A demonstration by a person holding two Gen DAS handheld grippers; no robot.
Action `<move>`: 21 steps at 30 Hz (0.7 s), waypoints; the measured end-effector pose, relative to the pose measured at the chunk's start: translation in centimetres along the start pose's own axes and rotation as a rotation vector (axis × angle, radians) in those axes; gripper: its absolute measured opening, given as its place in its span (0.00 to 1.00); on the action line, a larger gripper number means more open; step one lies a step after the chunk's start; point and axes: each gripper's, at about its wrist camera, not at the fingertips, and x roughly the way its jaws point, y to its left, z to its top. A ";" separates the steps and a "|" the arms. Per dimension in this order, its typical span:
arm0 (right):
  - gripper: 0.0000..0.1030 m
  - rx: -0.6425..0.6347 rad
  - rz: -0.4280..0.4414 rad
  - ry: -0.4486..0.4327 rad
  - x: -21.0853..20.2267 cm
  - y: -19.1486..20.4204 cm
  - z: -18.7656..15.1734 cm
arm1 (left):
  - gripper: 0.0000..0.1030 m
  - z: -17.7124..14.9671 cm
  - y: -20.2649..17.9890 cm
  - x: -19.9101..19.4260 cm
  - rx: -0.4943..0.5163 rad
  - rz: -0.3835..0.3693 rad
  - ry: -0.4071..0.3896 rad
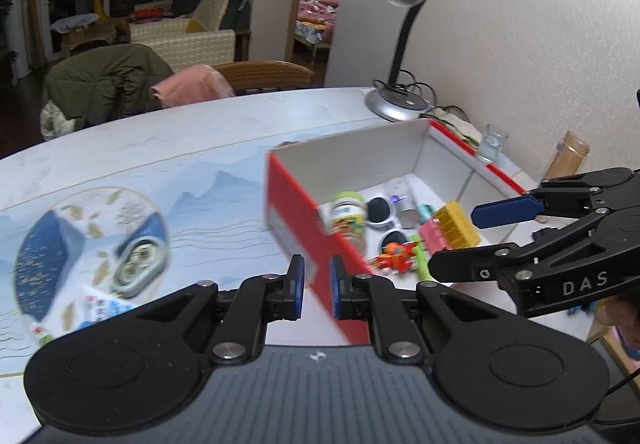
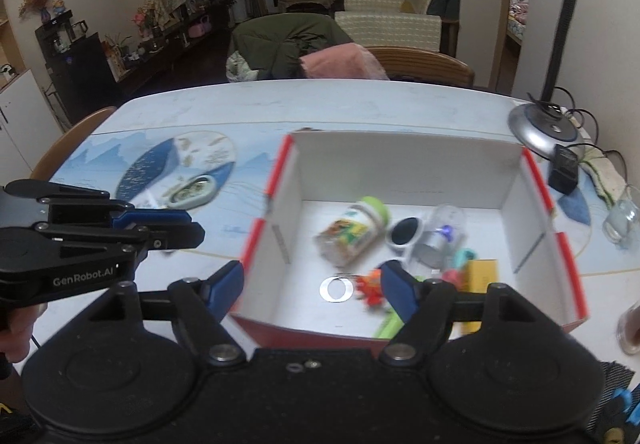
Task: Organize rigid objects
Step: 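Withdraw both open tools from the box toward the items on the table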
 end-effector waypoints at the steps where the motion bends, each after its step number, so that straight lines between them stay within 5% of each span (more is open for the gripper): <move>1: 0.73 -0.002 0.005 -0.001 0.1 0.7 0.1 | 0.12 -0.2 0.6 -0.4 0.001 0.008 -0.006; 8: 0.73 -0.022 0.038 -0.005 1.0 5.3 0.5 | 0.16 -1.9 5.2 -2.9 -0.039 0.028 -0.020; 10: 0.73 -0.030 0.045 -0.003 1.5 6.6 0.6 | 0.50 -2.3 6.5 -3.4 -0.052 0.036 -0.020; 12: 0.73 -0.039 0.051 0.001 1.9 7.7 0.7 | 0.69 -2.7 7.6 -4.1 -0.061 0.042 -0.032; 17: 0.73 -0.065 0.064 0.013 3.0 10.2 1.0 | 0.70 -3.5 10.5 -5.0 -0.090 0.055 -0.036; 19: 0.73 -0.076 0.067 0.014 3.5 11.1 1.2 | 0.82 -3.8 11.7 -5.2 -0.105 0.078 -0.031; 21: 0.73 -0.089 0.071 0.019 4.1 11.9 1.3 | 0.83 -4.1 13.0 -5.2 -0.118 0.102 -0.026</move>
